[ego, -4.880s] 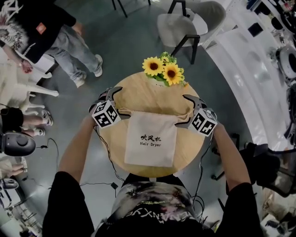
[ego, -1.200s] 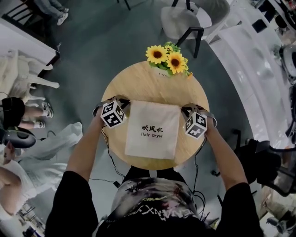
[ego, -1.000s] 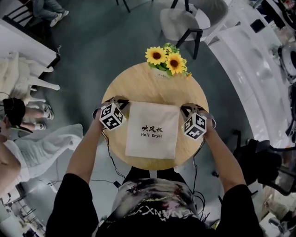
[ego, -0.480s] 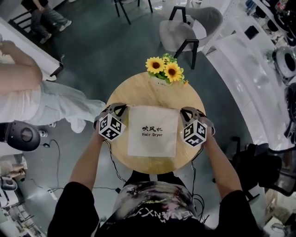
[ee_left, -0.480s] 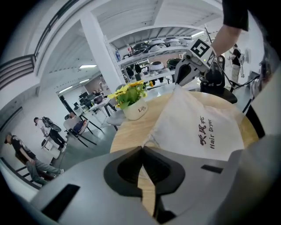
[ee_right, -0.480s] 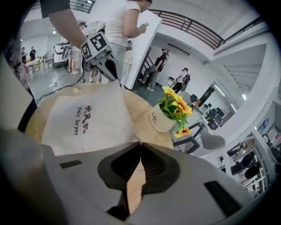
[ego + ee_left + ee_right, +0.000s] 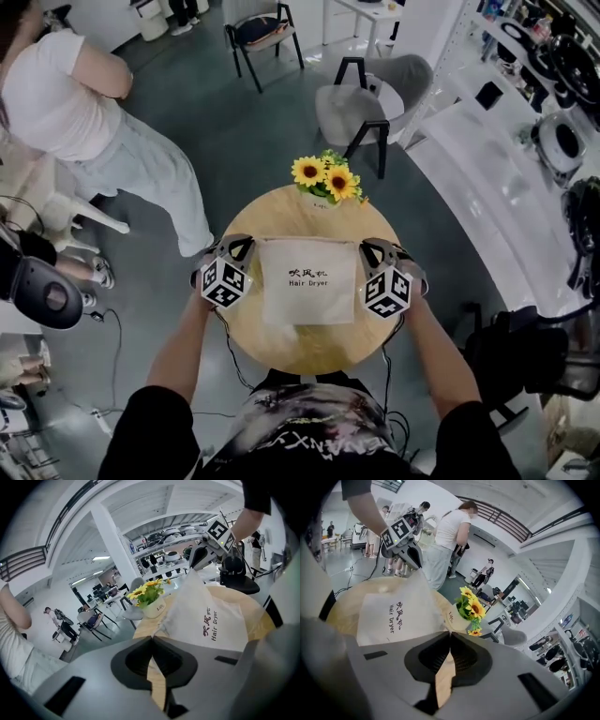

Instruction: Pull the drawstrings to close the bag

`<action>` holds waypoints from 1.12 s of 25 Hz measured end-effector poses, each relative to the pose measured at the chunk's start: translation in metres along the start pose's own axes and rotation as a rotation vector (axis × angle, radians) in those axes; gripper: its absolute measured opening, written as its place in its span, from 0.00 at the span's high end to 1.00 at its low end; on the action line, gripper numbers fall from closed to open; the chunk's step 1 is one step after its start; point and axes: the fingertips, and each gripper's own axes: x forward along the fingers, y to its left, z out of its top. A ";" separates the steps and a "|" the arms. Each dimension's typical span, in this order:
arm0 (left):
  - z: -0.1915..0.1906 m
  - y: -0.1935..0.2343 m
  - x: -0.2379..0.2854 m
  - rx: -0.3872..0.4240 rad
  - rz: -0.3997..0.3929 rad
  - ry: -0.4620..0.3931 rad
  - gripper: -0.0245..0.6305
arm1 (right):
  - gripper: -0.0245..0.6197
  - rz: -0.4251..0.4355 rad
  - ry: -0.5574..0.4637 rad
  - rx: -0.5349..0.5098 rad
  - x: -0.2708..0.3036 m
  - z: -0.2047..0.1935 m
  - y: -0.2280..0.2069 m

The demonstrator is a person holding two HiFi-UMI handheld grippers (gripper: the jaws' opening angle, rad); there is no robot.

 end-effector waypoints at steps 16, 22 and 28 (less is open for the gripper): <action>0.063 0.062 -0.048 0.056 0.137 -0.108 0.93 | 0.95 -0.156 -0.087 -0.064 -0.050 0.062 -0.059; 0.091 0.086 -0.068 0.092 0.184 -0.145 0.93 | 0.95 -0.212 -0.115 -0.078 -0.068 0.084 -0.082; 0.117 0.105 -0.083 0.123 0.226 -0.171 0.93 | 0.95 -0.268 -0.144 -0.097 -0.086 0.102 -0.108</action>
